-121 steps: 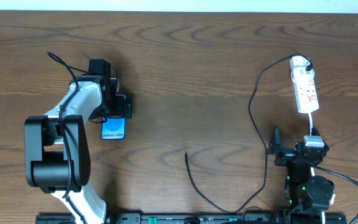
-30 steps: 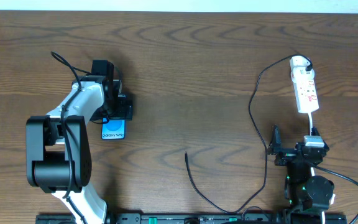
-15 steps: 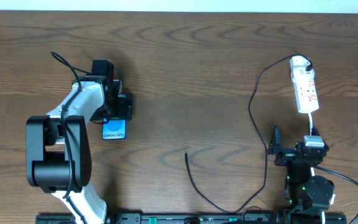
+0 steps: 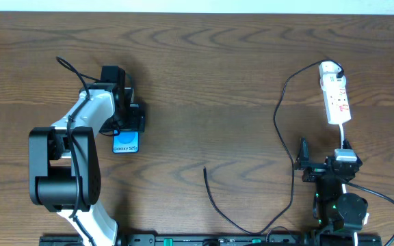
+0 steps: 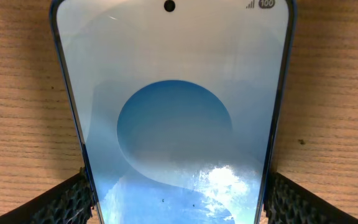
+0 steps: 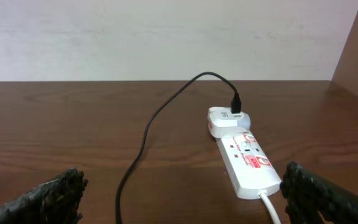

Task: Plug charger to phone and switch on socket
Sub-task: 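Close the left gripper on the phone's sides, then lift the phone upward with the left gripper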

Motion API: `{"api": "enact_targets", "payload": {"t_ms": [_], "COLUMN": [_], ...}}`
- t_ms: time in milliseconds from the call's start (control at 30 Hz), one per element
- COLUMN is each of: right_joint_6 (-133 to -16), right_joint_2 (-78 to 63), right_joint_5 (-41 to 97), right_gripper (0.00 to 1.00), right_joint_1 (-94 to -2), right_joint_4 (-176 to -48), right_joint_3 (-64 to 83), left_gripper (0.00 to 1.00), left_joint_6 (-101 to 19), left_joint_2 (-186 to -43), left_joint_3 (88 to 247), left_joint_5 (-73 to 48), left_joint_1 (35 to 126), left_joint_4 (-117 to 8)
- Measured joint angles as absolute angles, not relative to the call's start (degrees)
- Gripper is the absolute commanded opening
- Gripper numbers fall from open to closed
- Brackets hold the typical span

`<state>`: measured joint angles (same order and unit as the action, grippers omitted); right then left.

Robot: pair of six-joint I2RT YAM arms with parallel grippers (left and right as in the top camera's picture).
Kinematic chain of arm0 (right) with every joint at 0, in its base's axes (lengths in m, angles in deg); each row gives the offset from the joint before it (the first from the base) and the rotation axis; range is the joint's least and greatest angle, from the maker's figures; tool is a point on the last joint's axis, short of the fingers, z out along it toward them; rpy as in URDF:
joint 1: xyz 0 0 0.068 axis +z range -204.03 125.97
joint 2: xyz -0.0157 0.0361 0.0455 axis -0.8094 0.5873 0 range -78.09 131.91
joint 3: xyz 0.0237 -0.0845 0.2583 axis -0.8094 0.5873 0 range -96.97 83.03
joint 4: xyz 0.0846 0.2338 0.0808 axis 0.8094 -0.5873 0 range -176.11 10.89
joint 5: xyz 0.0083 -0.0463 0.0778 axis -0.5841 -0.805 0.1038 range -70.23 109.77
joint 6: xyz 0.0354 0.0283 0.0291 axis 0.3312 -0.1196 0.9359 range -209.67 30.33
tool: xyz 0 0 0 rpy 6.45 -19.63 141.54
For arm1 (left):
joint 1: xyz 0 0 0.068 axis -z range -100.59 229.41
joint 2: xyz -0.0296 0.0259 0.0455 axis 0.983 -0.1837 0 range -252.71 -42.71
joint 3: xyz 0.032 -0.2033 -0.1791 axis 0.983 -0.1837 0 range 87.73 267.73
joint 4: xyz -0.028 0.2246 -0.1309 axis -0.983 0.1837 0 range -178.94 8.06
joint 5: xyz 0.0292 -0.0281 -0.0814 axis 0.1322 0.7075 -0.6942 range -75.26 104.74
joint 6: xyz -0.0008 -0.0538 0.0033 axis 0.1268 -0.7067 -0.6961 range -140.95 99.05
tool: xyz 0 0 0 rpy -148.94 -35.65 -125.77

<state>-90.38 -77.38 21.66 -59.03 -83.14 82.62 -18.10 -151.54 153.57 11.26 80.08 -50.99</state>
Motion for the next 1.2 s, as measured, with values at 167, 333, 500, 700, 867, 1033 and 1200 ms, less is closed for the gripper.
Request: {"api": "enact_targets", "payload": {"t_ms": [167, 333, 500, 700, 867, 1033, 1200], "right_joint_6": [-90.4, -90.4, -90.4, -90.4, -90.4, -90.4, -90.4], "right_joint_2": [-77.4, -77.4, -77.4, -77.4, -77.4, -77.4, -77.4], "right_joint_5": [21.7, 21.7, 21.7, 21.7, 21.7, 21.7, 21.7], "right_gripper": [0.99, 0.99, 0.99, 0.99, 0.99, 0.99, 0.99], "right_joint_1": [-59.0, -59.0, -59.0, -59.0, -59.0, -59.0, -59.0], "right_joint_4": [-83.1, -83.1, -83.1, -83.1, -83.1, -83.1, -83.1], "right_joint_3": [82.6, 82.6, 82.6, 82.6, 82.6, 82.6, 82.6], "left_gripper": [0.82, 0.81, 0.78, 0.76, 0.73, 0.71, 0.70], "left_joint_6": [-18.1, -18.1, -18.1, -18.1, -18.1, -18.1, -18.1], "left_joint_2": [-151.5, -151.5, -151.5, -151.5, -151.5, -151.5, -151.5], "left_joint_3": [153.6, 153.6, 153.6, 153.6, 153.6, 153.6, 153.6], "left_joint_5": [11.3, 11.3, 11.3, 11.3, 11.4, 11.5, 11.5], "left_joint_1": [80.1, 80.1, 80.1, 80.2, 80.2, 80.3, 80.3], "left_joint_4": [-51.0, -51.0, -51.0, -50.9, -50.9, -50.9, -50.9]}}
